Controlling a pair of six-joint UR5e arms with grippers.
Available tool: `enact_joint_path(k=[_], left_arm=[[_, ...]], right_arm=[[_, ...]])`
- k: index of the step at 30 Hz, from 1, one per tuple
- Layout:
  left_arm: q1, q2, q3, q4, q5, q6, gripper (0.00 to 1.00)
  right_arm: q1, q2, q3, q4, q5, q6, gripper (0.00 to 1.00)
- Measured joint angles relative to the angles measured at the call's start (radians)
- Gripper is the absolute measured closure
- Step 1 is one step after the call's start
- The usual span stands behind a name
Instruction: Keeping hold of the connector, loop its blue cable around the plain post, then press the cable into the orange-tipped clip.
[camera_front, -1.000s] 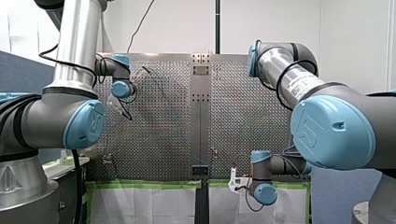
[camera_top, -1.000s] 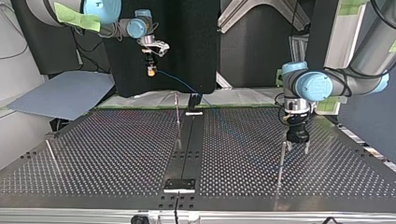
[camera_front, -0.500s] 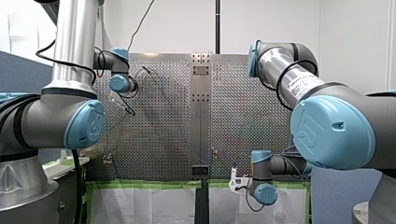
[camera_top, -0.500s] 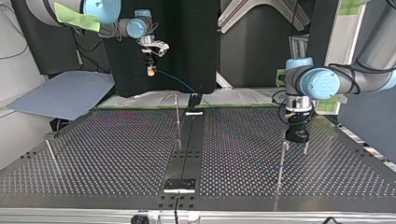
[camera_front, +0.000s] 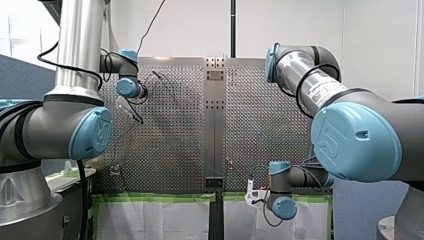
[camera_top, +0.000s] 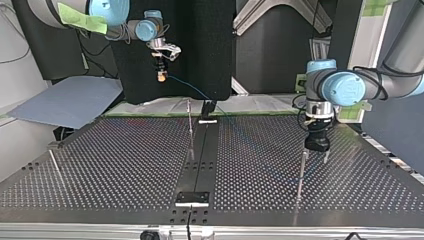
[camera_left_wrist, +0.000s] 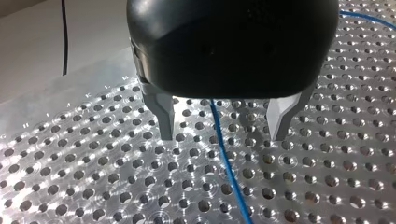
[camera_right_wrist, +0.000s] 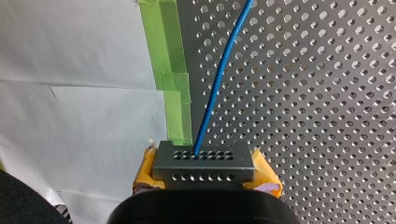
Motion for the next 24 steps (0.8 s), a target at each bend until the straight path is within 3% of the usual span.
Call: enact_joint_path(k=[10, 24], left_arm=[[-0.012, 0.034, -0.007, -0.047, -0.013, 0.052, 0.02], [-0.006, 0.165, -0.067, -0.094, 0.013, 0.094, 0.02]], right_arm=[[0.0, 0.0, 0.0, 0.001, 0.0, 0.0, 1.0], [-0.002, 0.0, 0.0, 0.001, 0.0, 0.002, 1.0]])
